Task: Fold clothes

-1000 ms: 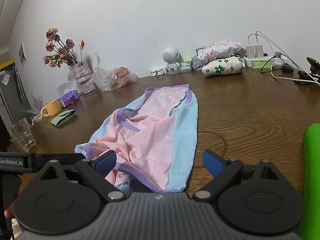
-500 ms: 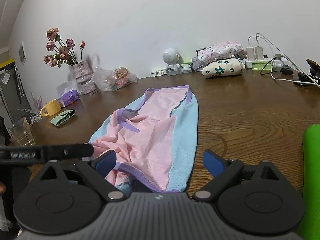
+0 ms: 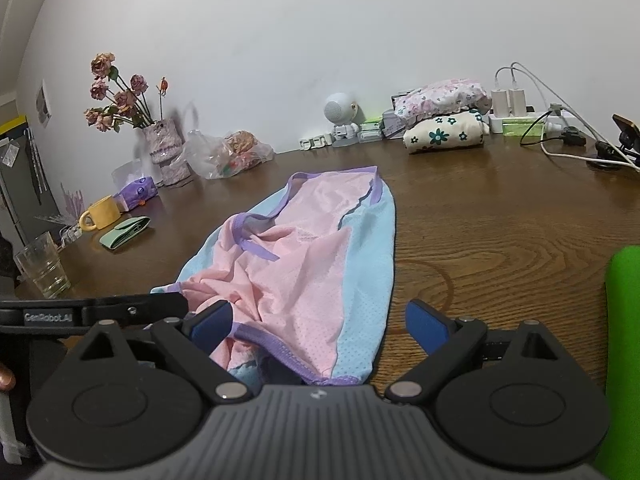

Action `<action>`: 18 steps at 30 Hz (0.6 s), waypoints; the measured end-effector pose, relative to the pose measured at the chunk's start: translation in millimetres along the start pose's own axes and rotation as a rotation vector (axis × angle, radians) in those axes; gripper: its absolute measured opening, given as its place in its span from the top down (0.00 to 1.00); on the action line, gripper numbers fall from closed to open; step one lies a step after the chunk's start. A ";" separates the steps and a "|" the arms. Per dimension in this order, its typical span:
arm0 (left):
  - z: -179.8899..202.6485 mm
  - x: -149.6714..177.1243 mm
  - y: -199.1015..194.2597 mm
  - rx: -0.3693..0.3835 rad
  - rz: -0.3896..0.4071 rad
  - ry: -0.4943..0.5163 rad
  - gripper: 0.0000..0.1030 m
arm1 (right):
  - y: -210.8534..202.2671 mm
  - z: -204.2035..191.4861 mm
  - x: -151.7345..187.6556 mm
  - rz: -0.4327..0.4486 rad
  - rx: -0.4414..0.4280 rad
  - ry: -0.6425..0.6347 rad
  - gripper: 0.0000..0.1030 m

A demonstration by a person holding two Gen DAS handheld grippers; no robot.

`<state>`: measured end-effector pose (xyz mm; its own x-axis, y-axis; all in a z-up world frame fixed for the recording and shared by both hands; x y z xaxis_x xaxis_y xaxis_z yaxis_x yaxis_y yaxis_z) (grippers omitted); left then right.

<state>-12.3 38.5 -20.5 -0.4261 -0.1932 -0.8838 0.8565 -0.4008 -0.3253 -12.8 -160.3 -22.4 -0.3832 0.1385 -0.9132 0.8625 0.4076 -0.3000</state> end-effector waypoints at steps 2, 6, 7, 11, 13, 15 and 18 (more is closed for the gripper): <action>-3.0 -0.8 -1.1 -0.010 0.000 -0.023 0.23 | 0.6 -0.4 0.2 -0.007 -0.003 -0.002 0.08; -6.6 -3.3 -12.0 0.010 0.013 -0.076 0.23 | 1.2 -3.1 1.1 -0.023 -0.029 -0.016 0.10; -6.5 -3.7 -14.8 0.018 0.015 -0.081 0.23 | 0.0 -5.3 1.5 -0.026 -0.039 -0.027 0.12; -4.1 -4.5 -14.4 0.026 -0.017 -0.073 0.23 | -8.1 -24.4 -2.0 -0.026 -0.077 -0.103 0.20; -2.6 -5.7 -9.8 0.022 -0.036 -0.059 0.25 | -12.7 -35.3 -4.3 -0.023 -0.096 -0.145 0.20; -1.8 -4.6 -6.4 0.019 -0.048 -0.052 0.27 | -16.4 -45.9 -6.4 -0.023 -0.114 -0.186 0.26; -0.9 -2.1 -1.7 0.013 -0.064 -0.045 0.54 | -0.8 -48.6 0.5 -0.077 -0.079 -0.236 0.50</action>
<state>-12.6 40.3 -18.4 -0.4932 -0.2068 -0.8450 0.8232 -0.4251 -0.3765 -29.8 -116.6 -9.2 -0.3510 -0.1068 -0.9303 0.8014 0.4795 -0.3575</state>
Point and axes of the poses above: each gripper's, at about its wrist camera, not at the fingertips, and y roughly the way its jaws point, z to its right, x to its underside, the point moved 8 cm from there along y, roughly the way its jaws point, and after that the axes turned 9 degrees about z, right-handed, at the moved point
